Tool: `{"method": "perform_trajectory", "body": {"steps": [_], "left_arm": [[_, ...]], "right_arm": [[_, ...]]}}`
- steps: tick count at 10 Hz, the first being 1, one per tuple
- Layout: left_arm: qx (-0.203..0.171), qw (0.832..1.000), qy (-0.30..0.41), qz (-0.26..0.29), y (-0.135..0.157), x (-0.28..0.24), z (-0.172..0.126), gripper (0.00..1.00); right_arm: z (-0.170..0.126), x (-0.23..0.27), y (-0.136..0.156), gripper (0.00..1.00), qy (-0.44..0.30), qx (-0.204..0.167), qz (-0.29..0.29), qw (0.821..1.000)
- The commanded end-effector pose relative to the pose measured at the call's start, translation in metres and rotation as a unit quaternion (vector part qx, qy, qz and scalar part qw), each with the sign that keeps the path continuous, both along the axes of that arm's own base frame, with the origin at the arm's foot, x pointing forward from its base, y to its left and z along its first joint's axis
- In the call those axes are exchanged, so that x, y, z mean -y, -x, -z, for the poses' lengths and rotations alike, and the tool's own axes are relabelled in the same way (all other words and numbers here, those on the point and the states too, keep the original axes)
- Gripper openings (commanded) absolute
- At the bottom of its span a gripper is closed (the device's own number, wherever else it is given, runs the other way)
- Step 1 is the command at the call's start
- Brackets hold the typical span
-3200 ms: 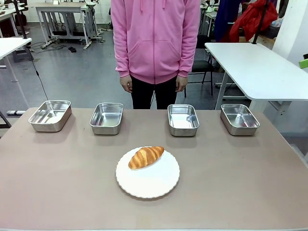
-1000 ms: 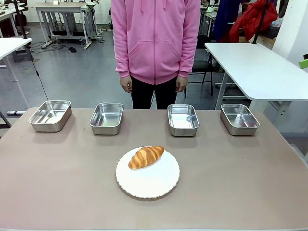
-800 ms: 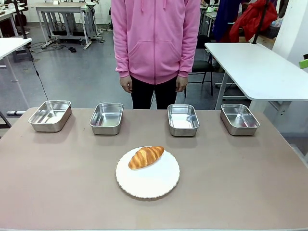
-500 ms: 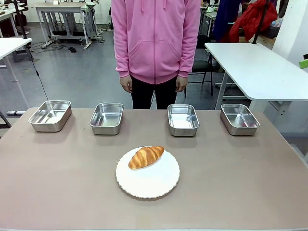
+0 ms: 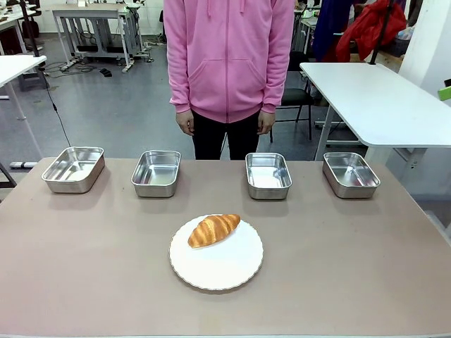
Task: Place the bread in the container.
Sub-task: Place the Butter Roll into the Airtight Container indicated by the human.
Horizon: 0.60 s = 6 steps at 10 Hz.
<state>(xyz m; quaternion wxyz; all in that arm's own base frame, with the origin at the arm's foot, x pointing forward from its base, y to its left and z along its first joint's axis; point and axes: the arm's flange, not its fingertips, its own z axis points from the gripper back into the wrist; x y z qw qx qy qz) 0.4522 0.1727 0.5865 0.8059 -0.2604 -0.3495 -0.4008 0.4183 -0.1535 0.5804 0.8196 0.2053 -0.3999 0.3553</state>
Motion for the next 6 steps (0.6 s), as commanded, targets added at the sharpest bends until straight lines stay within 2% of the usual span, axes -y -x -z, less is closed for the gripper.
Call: {"method": "perform_trajectory", "body": {"steps": [1, 6], "left_arm": [[0.002, 1.0, 0.001, 0.003, 0.0, 0.0012, -0.0009, 1.0], [0.002, 1.0, 0.001, 0.003, 0.0, 0.0012, -0.0009, 1.0]], "right_arm": [[0.0003, -0.0017, -0.0003, 1.0, -0.006, 0.009, -0.004, 1.0], [0.0003, -0.0017, -0.0003, 1.0, -0.006, 0.009, -0.004, 1.0]]}}
